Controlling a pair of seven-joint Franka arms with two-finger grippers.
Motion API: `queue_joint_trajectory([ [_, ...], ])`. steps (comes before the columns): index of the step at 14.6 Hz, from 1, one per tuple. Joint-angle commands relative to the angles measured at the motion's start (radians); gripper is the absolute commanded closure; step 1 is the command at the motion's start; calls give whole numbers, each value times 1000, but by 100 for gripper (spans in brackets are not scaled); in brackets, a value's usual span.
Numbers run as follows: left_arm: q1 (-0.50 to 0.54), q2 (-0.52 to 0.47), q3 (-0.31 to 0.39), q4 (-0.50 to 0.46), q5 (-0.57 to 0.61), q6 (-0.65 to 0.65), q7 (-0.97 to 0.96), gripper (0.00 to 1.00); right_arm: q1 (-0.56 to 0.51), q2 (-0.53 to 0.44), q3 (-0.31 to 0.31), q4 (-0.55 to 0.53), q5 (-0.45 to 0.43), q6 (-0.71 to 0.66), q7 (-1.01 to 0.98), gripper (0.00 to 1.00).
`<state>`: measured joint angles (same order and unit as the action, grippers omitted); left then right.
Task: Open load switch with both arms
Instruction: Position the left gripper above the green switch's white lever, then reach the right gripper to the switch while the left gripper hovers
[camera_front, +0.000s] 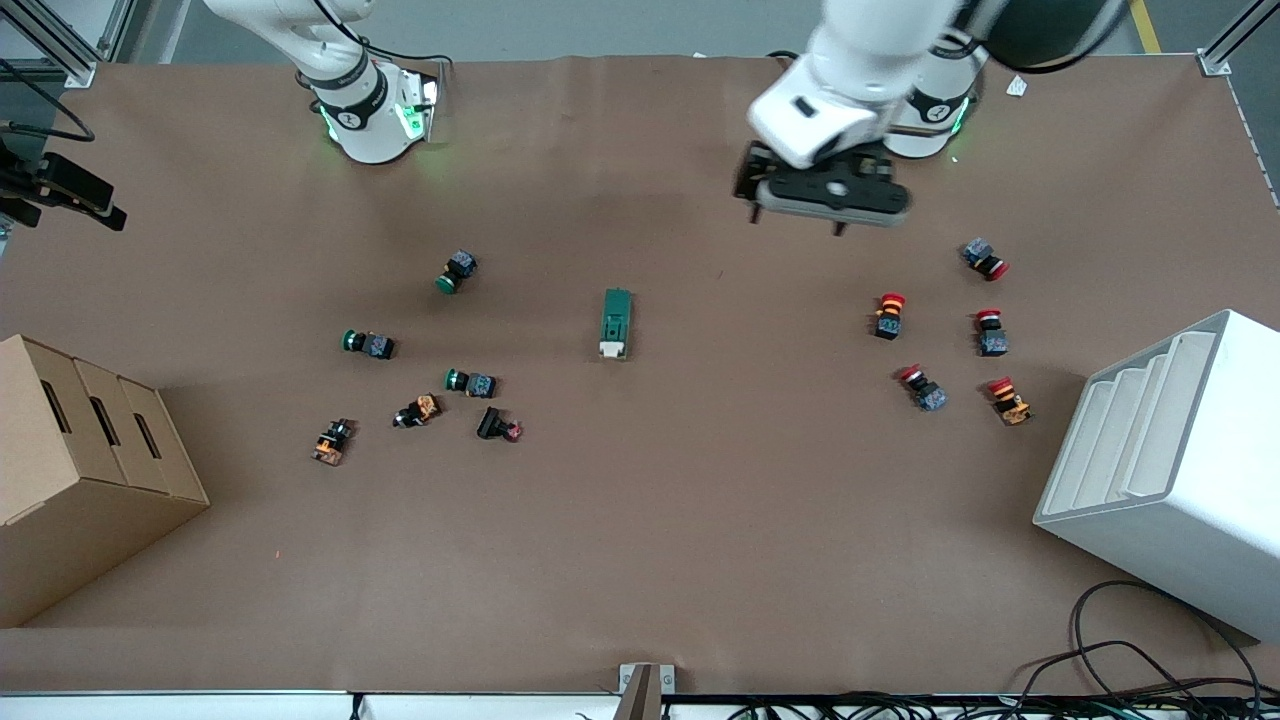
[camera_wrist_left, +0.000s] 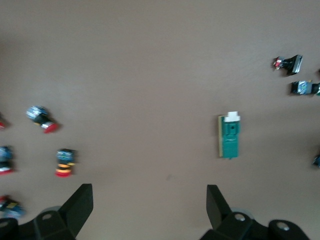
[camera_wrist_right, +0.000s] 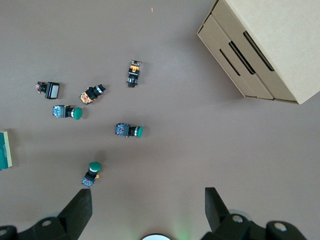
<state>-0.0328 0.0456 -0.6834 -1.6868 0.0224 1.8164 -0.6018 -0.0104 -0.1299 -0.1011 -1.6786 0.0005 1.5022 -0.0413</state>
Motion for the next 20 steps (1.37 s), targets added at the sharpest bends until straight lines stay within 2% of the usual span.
queue_joint_trajectory([
  [1, -57, -15, -53, -147, 75, 191, -207, 0, -14, 97, 6, 62, 7, 1, 14, 0],
  [4, -180, 43, -54, -238, 215, 334, -440, 0, -19, 206, 4, 74, 3, 23, 6, 0],
  [6, -263, 135, -54, -241, 391, 353, -655, 0, -10, 291, 3, 118, -64, 24, 6, 0],
  [7, -306, 195, -54, -238, 490, 360, -781, 0, 7, 295, 9, 114, -107, 32, 17, 0],
  [8, -332, 253, -54, -235, 593, 380, -909, 0, 32, 296, 9, 100, -106, 41, 32, 0],
  [9, -364, 307, -54, -237, 705, 395, -1040, 0, 42, 302, 9, 85, -84, 52, 111, 0],
  [11, -435, 428, -54, -232, 956, 399, -1331, 0, 76, 328, 9, 53, 16, 78, 304, 0],
  [13, -469, 505, -54, -232, 1146, 399, -1530, 0, 156, 372, 9, 50, 41, 81, 497, 0],
  [16, -524, 554, -44, -234, 1303, 386, -1659, 1, 327, 453, 9, 63, 76, 130, 885, 0],
  [19, -532, 621, -42, -232, 1485, 299, -1682, 1, 473, 577, 9, 95, 199, 231, 1292, 0],
  [20, -533, 652, -42, -231, 1561, 255, -1688, 1, 522, 625, 9, 112, 214, 260, 1410, 0],
])
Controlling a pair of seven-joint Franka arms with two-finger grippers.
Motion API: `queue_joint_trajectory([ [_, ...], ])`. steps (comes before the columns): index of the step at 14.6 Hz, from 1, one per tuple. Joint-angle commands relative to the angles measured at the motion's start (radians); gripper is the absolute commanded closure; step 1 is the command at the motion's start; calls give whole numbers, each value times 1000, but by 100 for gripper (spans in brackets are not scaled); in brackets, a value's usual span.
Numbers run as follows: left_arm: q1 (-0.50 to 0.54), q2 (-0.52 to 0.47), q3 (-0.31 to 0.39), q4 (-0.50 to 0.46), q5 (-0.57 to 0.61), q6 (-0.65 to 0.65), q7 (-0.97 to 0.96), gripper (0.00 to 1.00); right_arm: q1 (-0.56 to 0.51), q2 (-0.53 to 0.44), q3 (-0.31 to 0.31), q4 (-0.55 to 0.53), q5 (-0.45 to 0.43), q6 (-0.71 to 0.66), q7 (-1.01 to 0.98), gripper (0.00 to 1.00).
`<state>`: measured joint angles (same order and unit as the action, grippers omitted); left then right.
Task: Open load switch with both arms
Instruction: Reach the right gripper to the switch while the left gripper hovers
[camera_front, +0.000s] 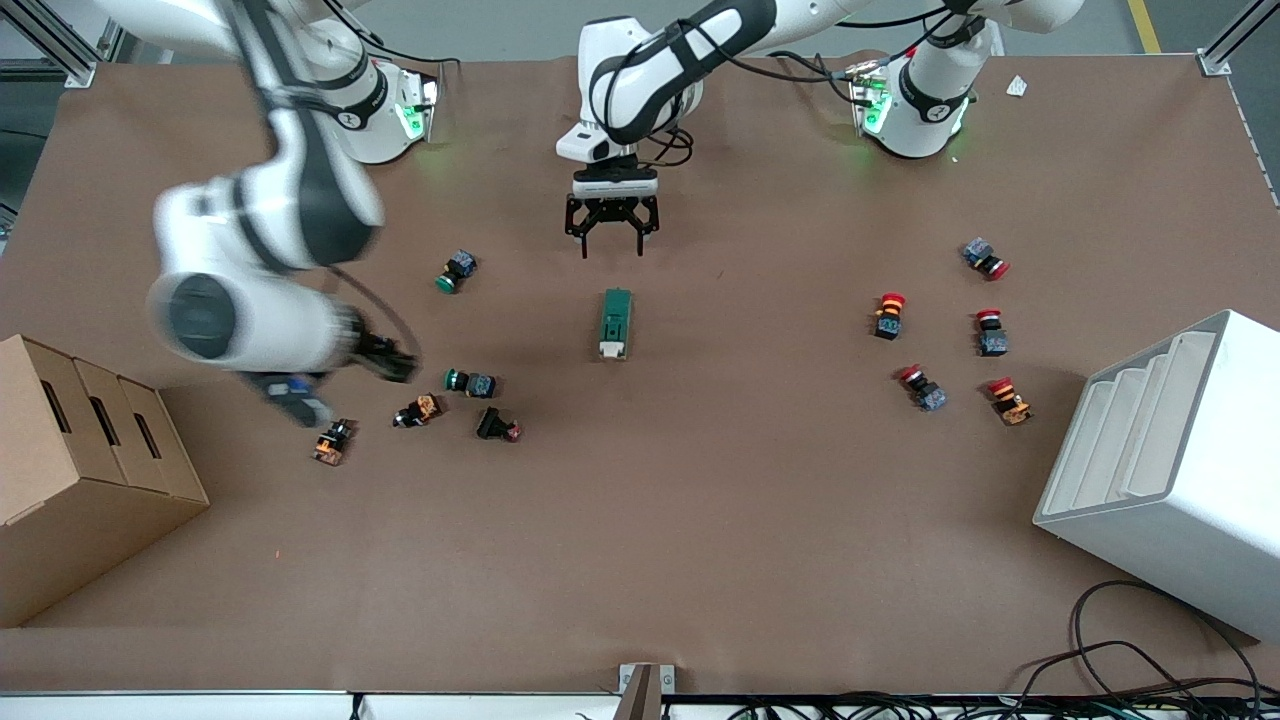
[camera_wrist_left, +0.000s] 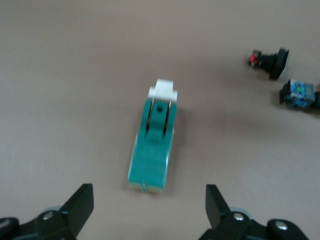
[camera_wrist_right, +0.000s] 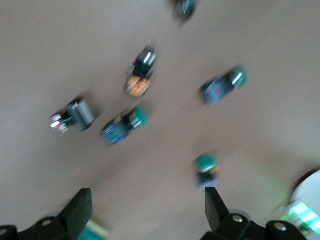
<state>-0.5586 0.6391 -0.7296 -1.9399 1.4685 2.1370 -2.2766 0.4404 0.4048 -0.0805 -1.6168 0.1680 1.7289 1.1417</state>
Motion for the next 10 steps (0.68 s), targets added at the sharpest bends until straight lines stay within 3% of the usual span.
queue_joint_trajectory([
  [1, -7, 83, 4, 22, 177, -98, -24, 1, 107, 142, -12, 79, 56, 73, 333, 0],
  [5, -78, 160, 39, 30, 308, -193, -141, 1, 193, 271, -8, 149, 64, 190, 545, 0],
  [10, -274, 198, 226, 78, 365, -244, -288, 1, 256, 376, -8, 147, 177, 268, 589, 0],
])
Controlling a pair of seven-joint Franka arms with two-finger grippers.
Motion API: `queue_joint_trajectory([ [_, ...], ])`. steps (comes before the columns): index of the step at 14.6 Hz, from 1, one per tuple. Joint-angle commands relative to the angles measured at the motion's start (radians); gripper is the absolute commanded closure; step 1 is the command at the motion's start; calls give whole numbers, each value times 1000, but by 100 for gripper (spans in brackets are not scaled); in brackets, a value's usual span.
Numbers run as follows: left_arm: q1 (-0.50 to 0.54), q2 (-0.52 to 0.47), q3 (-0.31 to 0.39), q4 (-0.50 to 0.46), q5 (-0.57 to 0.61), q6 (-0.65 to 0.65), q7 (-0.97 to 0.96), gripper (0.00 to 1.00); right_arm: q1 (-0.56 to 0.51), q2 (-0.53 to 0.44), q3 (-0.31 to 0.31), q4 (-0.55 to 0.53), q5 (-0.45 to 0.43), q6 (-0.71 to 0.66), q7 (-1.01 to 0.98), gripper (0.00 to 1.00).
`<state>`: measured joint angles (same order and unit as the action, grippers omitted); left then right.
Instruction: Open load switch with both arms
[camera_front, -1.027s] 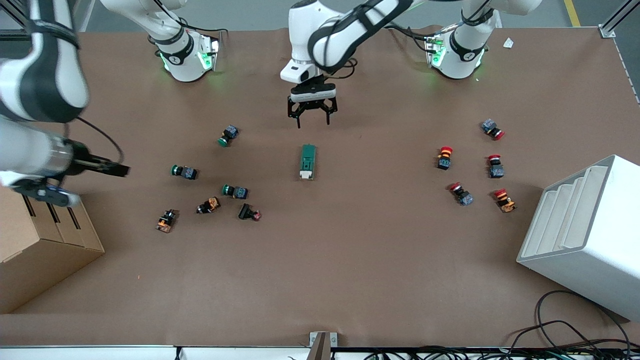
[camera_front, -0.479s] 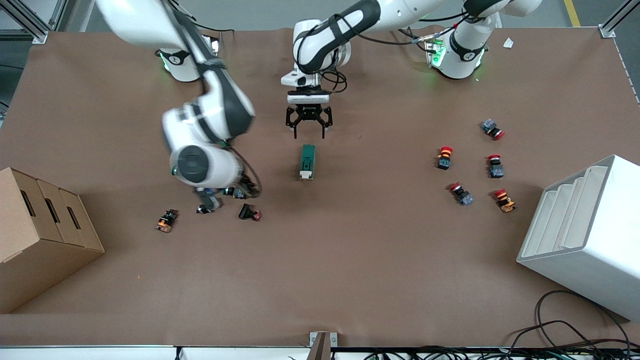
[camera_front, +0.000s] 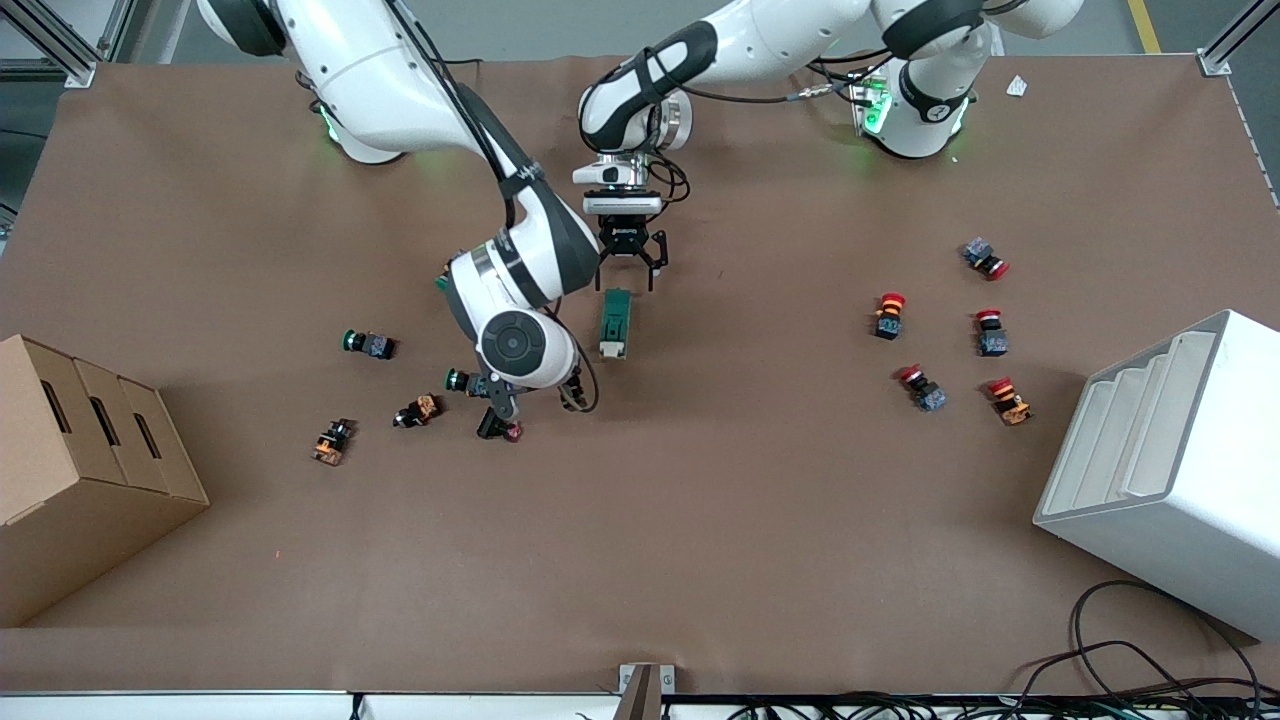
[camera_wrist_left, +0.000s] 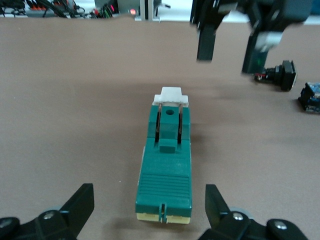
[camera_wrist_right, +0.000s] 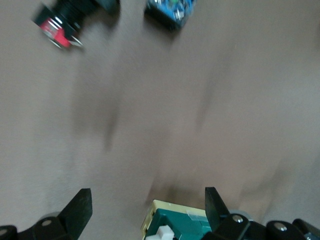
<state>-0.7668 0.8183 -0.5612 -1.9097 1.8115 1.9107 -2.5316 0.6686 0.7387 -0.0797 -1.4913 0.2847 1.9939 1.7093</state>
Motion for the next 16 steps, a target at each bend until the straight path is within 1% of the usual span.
queue_joint_trajectory([
  [1, -81, 27, 73, 60, 22, -18, -35, 1, 51, 54, -9, 22, 88, 3, 24, 0],
  [2, -92, 35, 83, 66, 25, -18, -35, 1, 71, 59, -9, 22, 102, 3, 24, 0],
  [4, -115, 42, 116, 72, 46, -18, -36, 1, 88, 57, -9, 22, 103, -9, 17, 0],
  [5, -117, 47, 121, 73, 57, -19, -36, 1, 94, 54, -9, 20, 105, -17, 23, 0],
  [9, -120, 56, 122, 86, 61, -19, -35, 1, 111, 36, -9, 28, 106, -121, 23, 0],
  [11, -118, 55, 122, 84, 60, -19, -30, 1, 106, 22, -9, 48, 105, -196, 20, 0],
  [14, -117, 55, 122, 84, 60, -19, -27, 1, 97, 5, -11, 92, 106, -351, 10, 0],
  [16, -115, 53, 122, 86, 61, -19, -26, 1, 98, -2, -9, 97, 110, -385, 9, 0],
])
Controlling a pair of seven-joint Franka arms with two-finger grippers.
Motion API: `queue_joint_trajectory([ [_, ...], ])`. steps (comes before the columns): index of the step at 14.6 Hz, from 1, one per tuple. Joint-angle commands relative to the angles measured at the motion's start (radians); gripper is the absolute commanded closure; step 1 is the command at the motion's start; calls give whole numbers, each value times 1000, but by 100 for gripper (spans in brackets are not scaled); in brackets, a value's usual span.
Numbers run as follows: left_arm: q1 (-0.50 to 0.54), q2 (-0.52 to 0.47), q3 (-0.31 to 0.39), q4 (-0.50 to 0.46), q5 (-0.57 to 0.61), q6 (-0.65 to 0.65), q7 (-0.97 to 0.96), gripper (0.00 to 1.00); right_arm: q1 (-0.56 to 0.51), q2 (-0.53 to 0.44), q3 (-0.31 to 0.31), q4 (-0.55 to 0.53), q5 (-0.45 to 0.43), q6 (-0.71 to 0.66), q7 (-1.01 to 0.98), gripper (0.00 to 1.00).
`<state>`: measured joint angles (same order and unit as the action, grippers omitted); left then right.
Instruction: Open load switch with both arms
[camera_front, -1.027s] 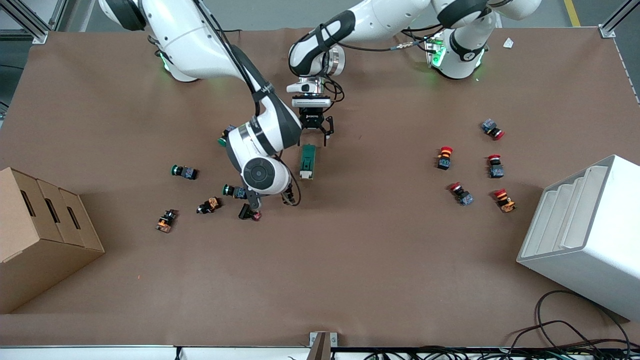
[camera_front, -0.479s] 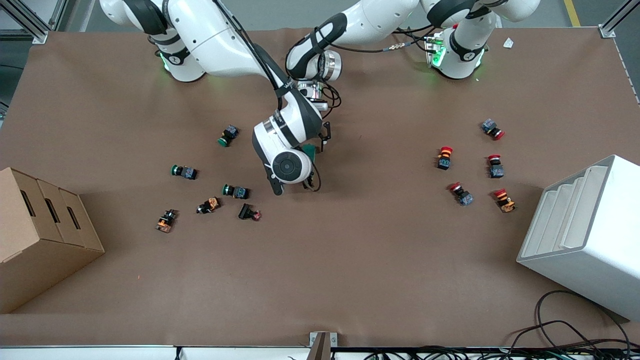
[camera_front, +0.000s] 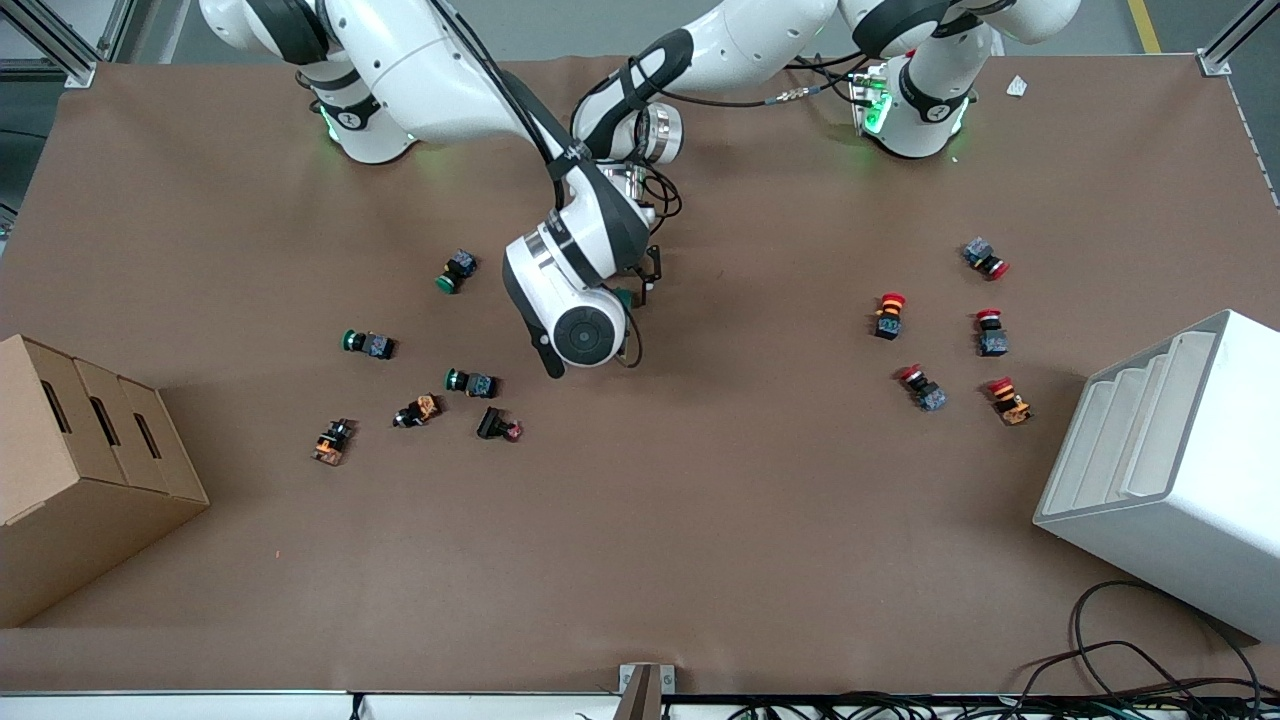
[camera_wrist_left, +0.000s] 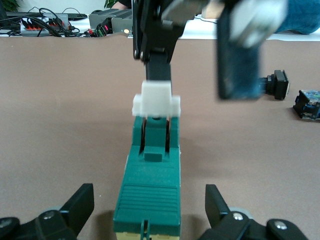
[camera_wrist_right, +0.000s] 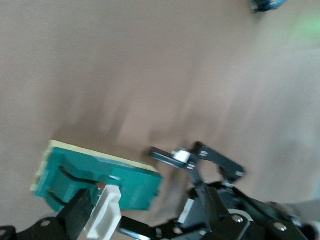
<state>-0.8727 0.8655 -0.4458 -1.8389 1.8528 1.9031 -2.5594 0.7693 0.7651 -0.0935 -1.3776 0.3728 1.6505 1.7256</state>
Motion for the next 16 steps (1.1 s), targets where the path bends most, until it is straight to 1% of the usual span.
queue_joint_trajectory([
  [1, -8, 4, 7, 15, 20, -12, 4, 1, 1, -27, 5, -21, 18, -61, -11, 0],
  [4, -8, 6, 7, 15, 19, -12, 4, 1, 25, -14, 3, -54, 8, -55, -20, 0],
  [8, -11, 6, 7, 10, 17, -12, 4, 1, 53, -4, 3, -115, -14, 21, -21, 0],
  [11, -8, 6, 7, 10, 17, -12, 5, 1, 50, -9, 3, -114, -49, 16, -37, 0],
  [13, -5, 6, 7, 10, 17, -12, 4, 1, 16, -39, -12, -106, -92, -24, -177, 0],
  [15, -5, 4, 7, 10, 17, -12, 4, 1, -53, -125, -44, -106, -173, -46, -408, 0],
  [16, -5, 4, 7, 10, 17, -12, 4, 1, -108, -176, -49, -112, -198, -47, -558, 0],
])
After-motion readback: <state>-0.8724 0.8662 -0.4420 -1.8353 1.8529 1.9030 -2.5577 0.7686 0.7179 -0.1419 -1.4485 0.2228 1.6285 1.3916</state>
